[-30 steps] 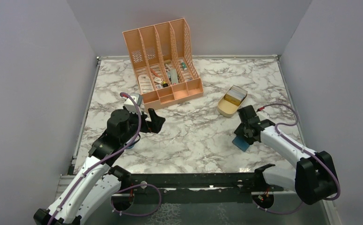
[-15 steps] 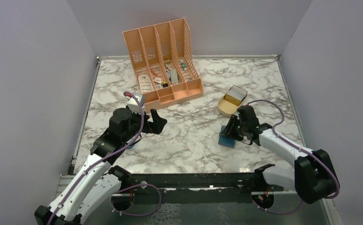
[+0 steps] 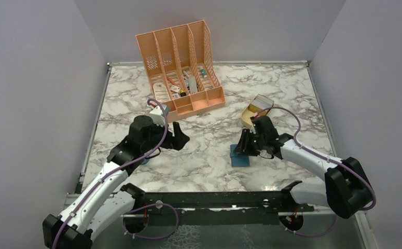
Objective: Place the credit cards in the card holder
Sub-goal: Move the card holder to the center of the board, then open the card holder at the center of the board.
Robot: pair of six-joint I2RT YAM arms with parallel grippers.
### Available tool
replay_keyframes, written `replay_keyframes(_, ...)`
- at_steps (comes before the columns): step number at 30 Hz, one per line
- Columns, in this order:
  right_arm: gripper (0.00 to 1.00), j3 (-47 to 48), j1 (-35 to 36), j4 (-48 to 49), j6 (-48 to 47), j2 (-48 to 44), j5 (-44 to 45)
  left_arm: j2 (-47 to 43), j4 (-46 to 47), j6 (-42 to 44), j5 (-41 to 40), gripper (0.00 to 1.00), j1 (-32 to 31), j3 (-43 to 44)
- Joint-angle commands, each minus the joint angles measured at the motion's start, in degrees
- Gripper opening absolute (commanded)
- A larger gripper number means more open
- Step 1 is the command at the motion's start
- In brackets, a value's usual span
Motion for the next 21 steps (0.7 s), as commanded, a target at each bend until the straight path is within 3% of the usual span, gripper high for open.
replay_keyframes(1, 0.37, 4.0, 0.2, -6.5, -4.7, -3.3, 5.7, 2.8, 1.5, -0.9, 4.1, 0.87, 0.3, -0.1)
replay_keyframes(6, 0.34, 4.9, 0.1, -9.8, -8.0, -5.7, 13.8, 6.1, 1.9, -2.5, 7.3, 0.82, 0.2, 0.4)
replay_keyframes(21, 0.31, 2.5, 0.1, -6.1, -4.9, 4.0, 11.7, 10.3, 4.3, -6.3, 9.2, 0.71, -3.8, 0.0)
